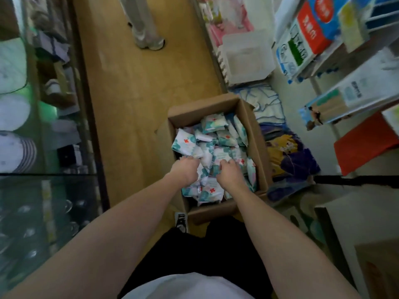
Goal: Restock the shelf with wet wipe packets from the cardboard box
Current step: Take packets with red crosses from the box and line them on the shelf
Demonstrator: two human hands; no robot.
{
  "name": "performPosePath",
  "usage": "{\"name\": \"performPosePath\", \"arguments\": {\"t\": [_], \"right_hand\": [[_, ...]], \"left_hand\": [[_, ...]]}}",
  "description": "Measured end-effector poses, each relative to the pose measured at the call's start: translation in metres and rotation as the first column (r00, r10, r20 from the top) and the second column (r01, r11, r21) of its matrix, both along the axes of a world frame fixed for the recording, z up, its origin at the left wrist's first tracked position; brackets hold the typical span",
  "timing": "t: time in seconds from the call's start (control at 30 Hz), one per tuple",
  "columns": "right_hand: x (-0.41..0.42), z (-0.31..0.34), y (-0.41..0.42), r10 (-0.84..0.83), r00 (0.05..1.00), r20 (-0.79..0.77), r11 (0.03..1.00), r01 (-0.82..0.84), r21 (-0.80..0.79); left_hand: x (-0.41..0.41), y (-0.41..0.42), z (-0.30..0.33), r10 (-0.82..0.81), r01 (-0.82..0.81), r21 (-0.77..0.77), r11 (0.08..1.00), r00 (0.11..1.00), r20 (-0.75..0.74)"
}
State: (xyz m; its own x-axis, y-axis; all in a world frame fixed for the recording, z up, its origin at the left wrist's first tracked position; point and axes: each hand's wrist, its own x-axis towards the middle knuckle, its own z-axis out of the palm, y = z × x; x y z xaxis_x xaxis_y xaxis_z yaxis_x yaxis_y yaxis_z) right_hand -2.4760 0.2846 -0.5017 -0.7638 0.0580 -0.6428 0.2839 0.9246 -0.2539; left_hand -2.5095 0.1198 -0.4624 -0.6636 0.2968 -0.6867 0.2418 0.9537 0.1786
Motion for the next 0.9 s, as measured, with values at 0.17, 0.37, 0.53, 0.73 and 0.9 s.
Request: {"name": "performPosePath", "arguments": {"t": [0.17,0.37,0.53,0.73,0.9], "right_hand": [[-0.028,-0.023,0.011,0.076,0.997,0.002,0.997,-0.076,0.029],[-0.052,-0.041,0.018,0.148,0.989,0.006,0.989,-0.148,0.008],[-0.057,-0.054,0.022,0.276,0.96,-0.056,0.961,-0.275,0.031],[-0.057,-0.056,0.015,0.332,0.941,-0.064,0.938,-0.322,0.132],[-0.06,-0.051,0.016,0.394,0.917,-0.068,0.913,-0.382,0.144]], "left_hand": [[-0.008,0.02,-0.02,-0.157,0.154,-0.178,0.972,0.988,0.0],[-0.012,0.035,-0.035,-0.119,0.114,-0.24,0.964,0.993,-0.007],[-0.01,0.043,-0.045,-0.057,0.055,-0.291,0.955,0.998,0.001],[-0.004,0.047,-0.048,0.04,-0.038,-0.217,0.975,0.999,0.003],[-0.004,0.046,-0.043,0.091,-0.085,-0.116,0.99,0.995,0.048]]}}
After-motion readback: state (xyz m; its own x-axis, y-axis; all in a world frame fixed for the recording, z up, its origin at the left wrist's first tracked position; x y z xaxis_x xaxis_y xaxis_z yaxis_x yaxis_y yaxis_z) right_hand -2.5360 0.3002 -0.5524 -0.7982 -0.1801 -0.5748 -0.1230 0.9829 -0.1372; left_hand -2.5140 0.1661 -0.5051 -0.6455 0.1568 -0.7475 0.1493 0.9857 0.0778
